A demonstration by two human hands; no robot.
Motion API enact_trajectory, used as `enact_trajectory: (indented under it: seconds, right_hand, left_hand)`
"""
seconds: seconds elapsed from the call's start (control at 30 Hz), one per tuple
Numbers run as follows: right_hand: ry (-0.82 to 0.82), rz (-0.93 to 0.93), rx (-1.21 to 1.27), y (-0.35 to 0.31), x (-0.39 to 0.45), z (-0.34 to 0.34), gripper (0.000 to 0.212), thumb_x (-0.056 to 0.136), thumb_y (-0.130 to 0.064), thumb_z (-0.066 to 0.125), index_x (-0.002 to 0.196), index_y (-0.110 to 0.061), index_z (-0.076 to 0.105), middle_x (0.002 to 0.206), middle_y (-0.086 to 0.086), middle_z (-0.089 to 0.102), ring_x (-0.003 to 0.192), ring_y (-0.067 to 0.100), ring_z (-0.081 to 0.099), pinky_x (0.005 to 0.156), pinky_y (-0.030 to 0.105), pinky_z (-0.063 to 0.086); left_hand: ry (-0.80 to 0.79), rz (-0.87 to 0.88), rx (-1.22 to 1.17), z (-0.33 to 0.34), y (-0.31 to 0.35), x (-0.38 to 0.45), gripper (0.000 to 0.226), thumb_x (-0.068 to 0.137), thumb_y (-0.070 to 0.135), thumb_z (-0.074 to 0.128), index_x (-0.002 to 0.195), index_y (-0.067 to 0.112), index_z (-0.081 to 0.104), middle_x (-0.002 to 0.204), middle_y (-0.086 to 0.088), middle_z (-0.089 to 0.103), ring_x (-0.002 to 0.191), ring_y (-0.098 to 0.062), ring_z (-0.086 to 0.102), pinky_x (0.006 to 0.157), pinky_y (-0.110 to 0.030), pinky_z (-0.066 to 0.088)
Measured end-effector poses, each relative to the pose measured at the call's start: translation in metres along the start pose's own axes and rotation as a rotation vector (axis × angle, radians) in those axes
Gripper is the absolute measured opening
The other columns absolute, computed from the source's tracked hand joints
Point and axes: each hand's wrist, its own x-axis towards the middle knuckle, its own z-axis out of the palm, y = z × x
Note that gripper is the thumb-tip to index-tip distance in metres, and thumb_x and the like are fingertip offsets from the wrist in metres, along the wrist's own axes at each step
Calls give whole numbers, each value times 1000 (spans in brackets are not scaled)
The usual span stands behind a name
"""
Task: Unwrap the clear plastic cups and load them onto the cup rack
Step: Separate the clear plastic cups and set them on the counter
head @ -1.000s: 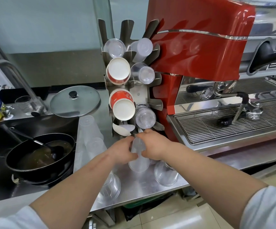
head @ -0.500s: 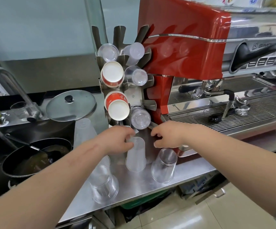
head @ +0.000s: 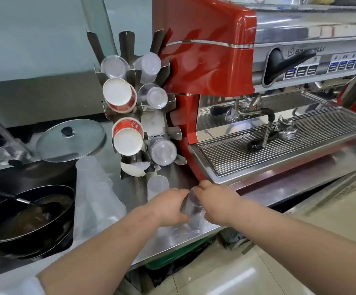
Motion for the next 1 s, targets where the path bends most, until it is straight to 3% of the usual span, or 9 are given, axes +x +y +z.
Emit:
enact_trajectory:
  seconds: [0.2,0.27,0.43,0.6,0.73,0.83,0.93,1.0]
  right_hand:
    - [89,67,106,1,-3,15,52,77,-31,67,123,-21,44,116,4,40,91,31,61,64,33,45]
    - [95,60,144,3,-4,17,56,76,-36,67,125,-22,43,121,4,41,94,32,61,70,36,50]
    - [132,-17,322,6,-12,16,59,75,-38,67,128,-23,45,125,1,47,104,26,58,87,39,51]
    - [168,-139,606,11,-26,-3,73,73,-39,69,139,-28,38,129,-6,43,115,7,46,97,18,36]
    - [220,-223,644,6,-27,-31,78,74,-45,67,143,-32,33,132,-11,44,117,2,44,97,15,34]
    - [264,-293,703,-6,-24,-54,75,74,-48,68,141,-34,37,127,-15,46,111,0,50,95,18,42]
    - [280,-380,788,-24,-15,-70,72,74,-44,71,139,-31,42,128,-16,47,116,-1,50,100,20,43]
    - [283,-443,833,-38,-9,-79,71,73,-46,70,138,-31,44,125,-20,47,115,-6,49,99,13,42]
  left_hand:
    - [91,-68,-201,23,4,3,46,76,34,72,115,19,53,110,-1,61,101,-18,56,80,-28,43]
    - [119,-91,-251,28,4,3,49,76,33,72,119,20,52,111,0,60,101,-16,55,77,-24,39]
    - [142,-144,-480,32,5,-10,62,77,29,76,133,26,49,120,6,61,111,-13,59,96,-31,48]
    - [238,-96,-675,23,7,-40,55,78,35,73,129,37,52,121,15,59,108,-1,57,93,-34,54]
    - [355,-99,-790,6,7,-66,55,75,39,72,122,56,51,118,15,58,95,4,59,85,-23,55]
    - [431,-127,-914,-11,3,-86,56,71,36,73,120,53,50,109,13,59,85,0,60,88,-29,54]
    - [499,-112,-908,-28,-6,-110,52,79,28,68,124,50,55,113,4,62,89,-6,60,86,-22,53]
    - [546,-147,-873,-40,-11,-128,52,80,31,67,120,62,54,115,11,63,97,-7,61,87,-19,52]
